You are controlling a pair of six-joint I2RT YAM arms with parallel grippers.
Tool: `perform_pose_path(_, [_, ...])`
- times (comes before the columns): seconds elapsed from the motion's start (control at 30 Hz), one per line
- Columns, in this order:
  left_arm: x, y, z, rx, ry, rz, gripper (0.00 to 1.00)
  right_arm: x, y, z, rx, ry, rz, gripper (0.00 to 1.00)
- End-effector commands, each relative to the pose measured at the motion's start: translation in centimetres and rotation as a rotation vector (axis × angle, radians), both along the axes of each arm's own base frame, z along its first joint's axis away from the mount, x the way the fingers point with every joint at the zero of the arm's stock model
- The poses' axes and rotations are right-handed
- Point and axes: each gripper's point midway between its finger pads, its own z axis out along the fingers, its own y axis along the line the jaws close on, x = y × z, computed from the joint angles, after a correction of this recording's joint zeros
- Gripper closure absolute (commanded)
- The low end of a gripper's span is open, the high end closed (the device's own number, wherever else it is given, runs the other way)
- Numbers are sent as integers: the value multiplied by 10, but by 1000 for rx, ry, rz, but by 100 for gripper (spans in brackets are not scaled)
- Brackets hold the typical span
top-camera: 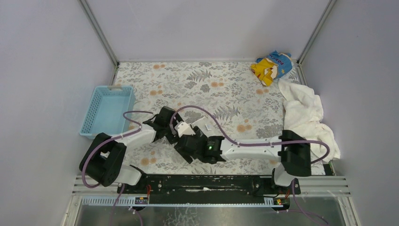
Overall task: Roll the towels
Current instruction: Roll the towel at the center of the board.
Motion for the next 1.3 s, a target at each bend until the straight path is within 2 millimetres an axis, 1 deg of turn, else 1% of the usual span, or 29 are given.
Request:
perform_pose_path(0.0, [-41,38,-48,202,172,19,30,11,-4,-7,-159,-146,-6,15])
perform_pose_path(0.07, [-41,38,-48,203,173,19,30,11,-4,-16,-198,-160,-4,15])
perform_pose_path(0.17, [-41,38,-48,202,175,18,30,14,-9,-30,-257,-179,-13,16])
perform_pose_path(0.27, [-41,38,-50,205,179,19,30,12,-14,-46,-301,-165,-9,18])
perform_pose_path(0.47, [-40,37,-49,203,180,17,30,2,-23,-70,-337,-115,2,31])
perform_pose_path(0.6, [-40,40,-48,216,180,26,30,-1,-29,-81,-366,-98,7,41])
perform_pose_path(0.67, [-44,43,-49,225,186,38,30,-4,-28,-85,-371,-82,28,44])
perform_pose_path(0.73, [-48,47,-50,226,193,52,29,-10,-22,-90,-356,-46,68,46])
perform_pose_path(0.87, [-55,52,-50,227,198,70,29,-19,-11,-94,-309,-1,122,54])
perform_pose_path(0.93, [-56,55,-47,226,193,83,29,-27,-5,-96,-268,53,161,60])
perform_pose_path(1.03, [-51,59,-38,223,167,102,26,-35,1,-95,-169,149,201,69])
perform_pose_path(1.1, [-46,60,-30,215,147,112,24,-37,4,-89,-83,214,224,71])
perform_pose_path(1.13, [-44,60,-26,210,134,116,22,-34,3,-87,-44,244,222,71])
perform_pose_path(1.27, [-34,58,-7,171,78,132,14,-35,5,-78,116,369,258,72])
